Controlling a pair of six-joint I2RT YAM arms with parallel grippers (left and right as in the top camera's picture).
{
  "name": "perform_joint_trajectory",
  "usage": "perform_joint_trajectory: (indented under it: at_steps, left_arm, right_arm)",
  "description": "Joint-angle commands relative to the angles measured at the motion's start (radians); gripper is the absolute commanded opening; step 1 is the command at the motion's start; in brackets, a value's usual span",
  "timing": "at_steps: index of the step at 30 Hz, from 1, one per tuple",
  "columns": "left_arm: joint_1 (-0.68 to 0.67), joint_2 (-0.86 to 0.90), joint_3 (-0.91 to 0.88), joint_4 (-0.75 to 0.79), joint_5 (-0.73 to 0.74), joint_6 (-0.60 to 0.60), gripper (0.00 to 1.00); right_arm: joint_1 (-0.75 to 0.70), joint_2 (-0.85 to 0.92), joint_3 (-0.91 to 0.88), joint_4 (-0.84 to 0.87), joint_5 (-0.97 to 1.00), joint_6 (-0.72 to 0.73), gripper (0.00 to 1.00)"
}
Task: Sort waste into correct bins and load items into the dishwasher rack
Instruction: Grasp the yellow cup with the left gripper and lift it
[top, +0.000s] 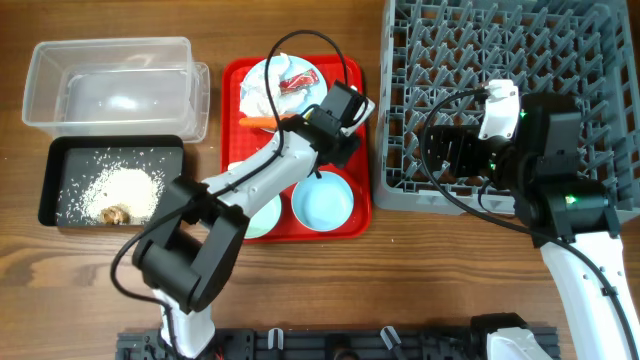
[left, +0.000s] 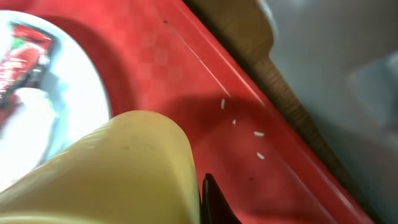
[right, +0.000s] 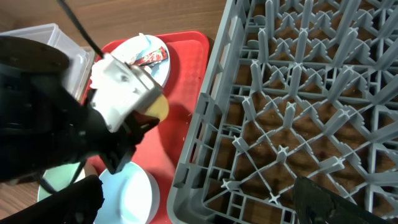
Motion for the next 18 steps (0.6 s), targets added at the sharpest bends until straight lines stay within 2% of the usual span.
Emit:
perform_joint_trajectory:
  at_steps: [1,5,9,10,12,14,15,18]
  left_arm:
    - [0.019,-0.178,0.024,-0.019,0.018,-0.173,0.04]
    - [0.1,-0.386,0.024,-0.145,0.324,-0.304,0.04]
    - [0.296,-0.517,0.024,-0.22,0.916,-0.32,0.04]
    - [0.367,-0.521,0.024,-0.219,1.112,-0.358,0.04]
    - [0.451,-0.521,0.024,-0.217,1.352,-0.399,0.04]
    - [0.495,-0.521,0.024,-0.198,1.522,-0.447,0.04]
    - [0.503,-0.521,0.024,-0.185,1.558,-0.502,0.04]
    - [0.496,-0.521,0.024,-0.064,1.684,-0.561,0.04]
  right_arm:
    - [-0.002,0.005,0.019,0.003,0.013,0.003,1.0]
    - [-0.002,0.005,0.019,0.007,-0.024,0.0,1.0]
    - [-0.002,0.005,0.019,0.097,-0.251,-0.051,1.0]
    - [-0.002,0.005,0.019,0.127,-0.325,-0.072,1.0]
    - [-0.002,0.007,0.019,0.203,-0.499,-0.126,1.0]
    - [0.001,0.024,0.019,0.306,-0.649,-0.132,1.0]
    - [0.008,0.042,0.019,0.36,-0.715,-0.131,1.0]
    - [0.05,0.141,0.019,0.549,-0.952,-0.127,1.0]
